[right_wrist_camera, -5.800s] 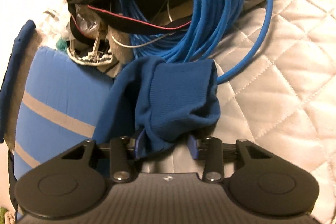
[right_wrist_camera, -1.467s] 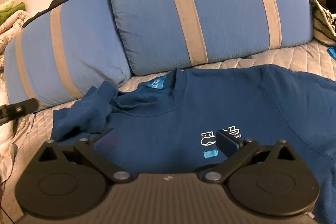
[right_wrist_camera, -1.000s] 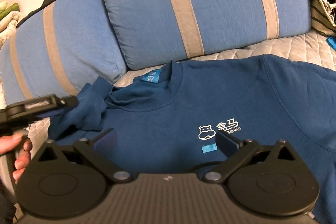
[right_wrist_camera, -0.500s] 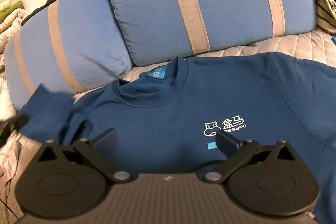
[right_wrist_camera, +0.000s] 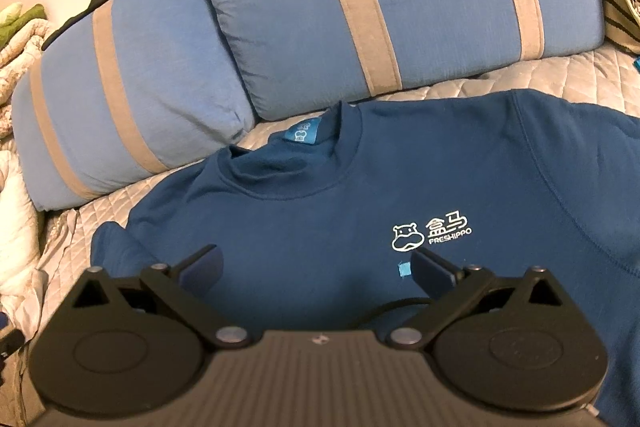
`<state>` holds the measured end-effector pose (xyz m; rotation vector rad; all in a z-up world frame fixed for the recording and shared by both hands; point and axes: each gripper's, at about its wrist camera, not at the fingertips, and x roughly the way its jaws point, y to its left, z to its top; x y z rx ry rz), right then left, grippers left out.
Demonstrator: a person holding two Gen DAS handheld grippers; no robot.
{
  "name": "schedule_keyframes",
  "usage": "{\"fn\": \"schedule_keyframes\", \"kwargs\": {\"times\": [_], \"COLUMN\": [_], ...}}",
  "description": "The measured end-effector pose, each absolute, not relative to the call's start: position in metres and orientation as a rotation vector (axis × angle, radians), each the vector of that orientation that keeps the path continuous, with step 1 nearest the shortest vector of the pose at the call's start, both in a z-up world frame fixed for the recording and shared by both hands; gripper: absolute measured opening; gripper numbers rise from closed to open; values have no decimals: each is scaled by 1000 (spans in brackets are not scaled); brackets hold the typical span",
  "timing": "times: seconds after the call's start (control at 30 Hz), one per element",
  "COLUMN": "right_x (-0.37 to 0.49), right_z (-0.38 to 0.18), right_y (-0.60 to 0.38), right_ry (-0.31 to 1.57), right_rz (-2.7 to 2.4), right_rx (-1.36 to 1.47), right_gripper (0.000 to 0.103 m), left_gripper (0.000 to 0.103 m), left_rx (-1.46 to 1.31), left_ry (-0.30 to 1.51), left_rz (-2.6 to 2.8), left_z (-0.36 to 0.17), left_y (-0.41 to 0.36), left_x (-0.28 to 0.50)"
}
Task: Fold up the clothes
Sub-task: 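Grasp the sleeve cuff with the left gripper and lift it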
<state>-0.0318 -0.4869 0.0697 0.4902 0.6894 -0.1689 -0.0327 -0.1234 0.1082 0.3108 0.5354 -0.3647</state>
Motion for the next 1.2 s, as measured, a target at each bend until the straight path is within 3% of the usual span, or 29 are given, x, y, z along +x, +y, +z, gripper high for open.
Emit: {"fn": "schedule_keyframes", "kwargs": {"times": [0.43,0.5,0.6,0.97,1.2], "right_x": [-33,-33,-33,-32,-35], "right_z": [63,64,63,62,63], "right_y": [-495,-496,-496,-494,-495], "right_ry": [715,712,716,728,716], "right_rz": [-183,-182,-182,-167,-150], "right_rx": [531,533,534,513,523], "right_gripper": [103,103,103,103,103], "left_gripper": [56,38,27,15,14], "left_rx": [360,363,355,368,221], "left_ry": [817,871,891,681,357], "left_rz": [-284,-287,-277,-37,263], "left_z": [76,73,76,157,218], "left_y": [-179,-180,-175,-93,16], "left_x": [27,31,32,22,-31]}}
